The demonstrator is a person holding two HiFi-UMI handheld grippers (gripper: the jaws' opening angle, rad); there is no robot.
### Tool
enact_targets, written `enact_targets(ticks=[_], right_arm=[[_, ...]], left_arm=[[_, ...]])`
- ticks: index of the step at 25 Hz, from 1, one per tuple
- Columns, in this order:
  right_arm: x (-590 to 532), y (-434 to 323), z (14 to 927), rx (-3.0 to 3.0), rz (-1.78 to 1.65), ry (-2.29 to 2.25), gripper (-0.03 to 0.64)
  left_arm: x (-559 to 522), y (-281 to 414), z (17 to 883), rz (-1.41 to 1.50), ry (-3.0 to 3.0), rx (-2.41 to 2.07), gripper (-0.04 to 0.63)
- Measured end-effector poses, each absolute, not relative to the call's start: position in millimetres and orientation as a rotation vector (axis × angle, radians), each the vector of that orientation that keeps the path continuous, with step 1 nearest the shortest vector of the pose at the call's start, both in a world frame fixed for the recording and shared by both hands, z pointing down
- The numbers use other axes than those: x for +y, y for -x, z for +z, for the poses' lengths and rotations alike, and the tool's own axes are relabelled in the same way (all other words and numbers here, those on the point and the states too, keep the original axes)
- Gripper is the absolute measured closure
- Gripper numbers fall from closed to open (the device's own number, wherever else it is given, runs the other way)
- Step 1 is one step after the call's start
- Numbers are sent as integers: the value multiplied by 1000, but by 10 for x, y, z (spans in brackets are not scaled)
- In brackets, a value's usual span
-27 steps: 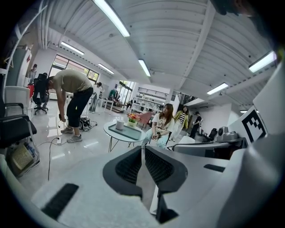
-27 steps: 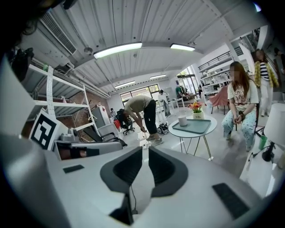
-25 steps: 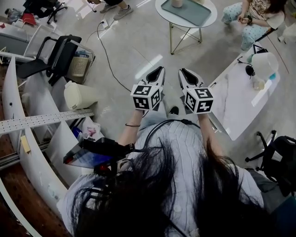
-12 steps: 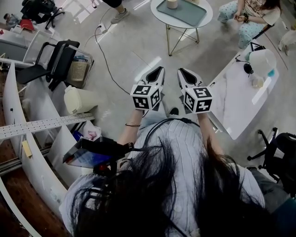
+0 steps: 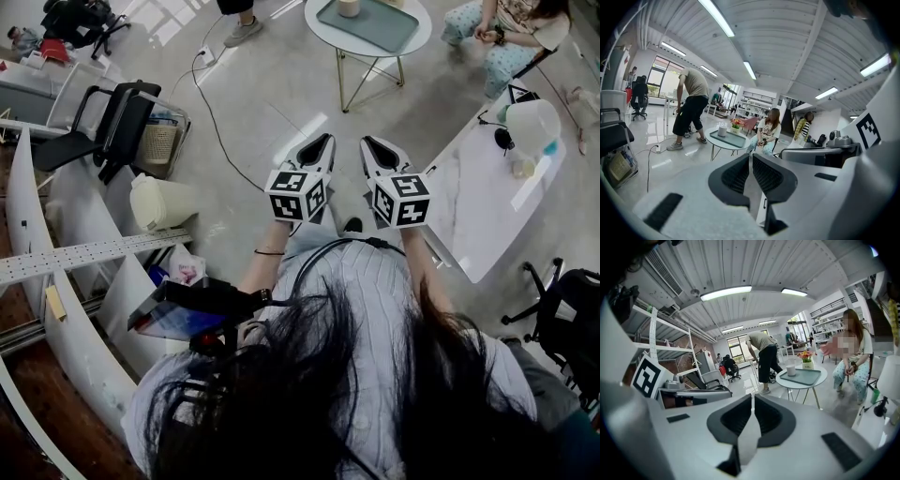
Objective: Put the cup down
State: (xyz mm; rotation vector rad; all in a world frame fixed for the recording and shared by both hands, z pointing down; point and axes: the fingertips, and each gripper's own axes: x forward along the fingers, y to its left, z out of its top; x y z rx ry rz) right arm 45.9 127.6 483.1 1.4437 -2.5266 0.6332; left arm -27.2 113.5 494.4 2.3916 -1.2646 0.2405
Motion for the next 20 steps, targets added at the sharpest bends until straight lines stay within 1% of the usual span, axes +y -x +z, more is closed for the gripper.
enact_targets(ticks=[20], right_arm=[[1233, -432, 4881, -2509, 630, -1437, 572]], left_arm=[[1067, 287, 4967, 240, -2391, -1253, 559]])
